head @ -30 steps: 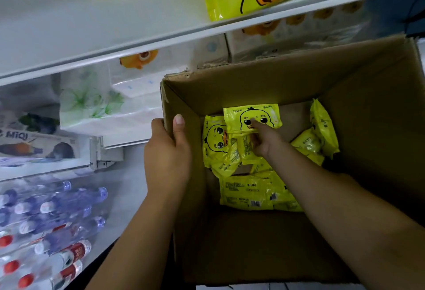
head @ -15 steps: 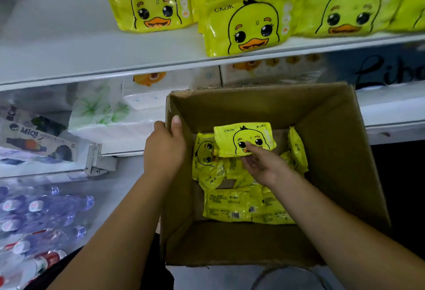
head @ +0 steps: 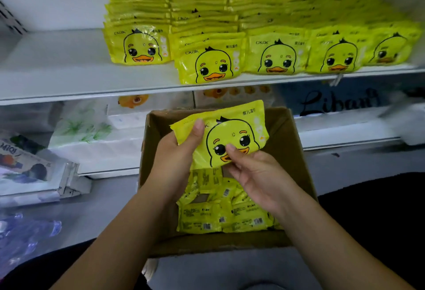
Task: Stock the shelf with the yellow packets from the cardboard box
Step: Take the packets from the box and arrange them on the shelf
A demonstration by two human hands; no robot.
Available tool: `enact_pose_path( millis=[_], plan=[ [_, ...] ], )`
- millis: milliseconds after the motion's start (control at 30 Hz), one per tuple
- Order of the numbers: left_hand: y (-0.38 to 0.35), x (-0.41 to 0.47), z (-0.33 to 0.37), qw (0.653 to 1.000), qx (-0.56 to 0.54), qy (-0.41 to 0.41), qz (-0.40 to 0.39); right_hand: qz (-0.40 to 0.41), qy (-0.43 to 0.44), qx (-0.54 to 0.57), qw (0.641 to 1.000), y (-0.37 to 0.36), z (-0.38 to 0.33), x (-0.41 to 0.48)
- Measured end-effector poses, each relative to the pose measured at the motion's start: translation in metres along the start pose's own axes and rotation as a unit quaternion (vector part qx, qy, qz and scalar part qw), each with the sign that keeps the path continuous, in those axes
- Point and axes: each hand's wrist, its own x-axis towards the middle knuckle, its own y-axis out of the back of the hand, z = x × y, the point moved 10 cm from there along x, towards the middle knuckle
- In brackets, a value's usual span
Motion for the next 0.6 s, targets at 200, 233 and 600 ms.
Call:
enact_pose_path(
  millis=[200, 233, 600],
  plan=[
    [0.026, -0.02, 0.015, 0.993, 0.078, -0.025, 0.085, 0.14, 0.098, -0.164, 0.972, 0.02, -0.03, -0.019],
    [0.028, -0.021, 0.018, 0.992, 0.09, -0.028, 0.09, 0.151, 0.123, -0.178, 0.965, 0.022, -0.04, -0.02],
    [0.047, -0.033, 0.024, 0.992, 0.011, 0.017, 0.124, 0.144, 0.152, -0.116, 0.971, 0.001, -0.067, -0.007]
  ],
)
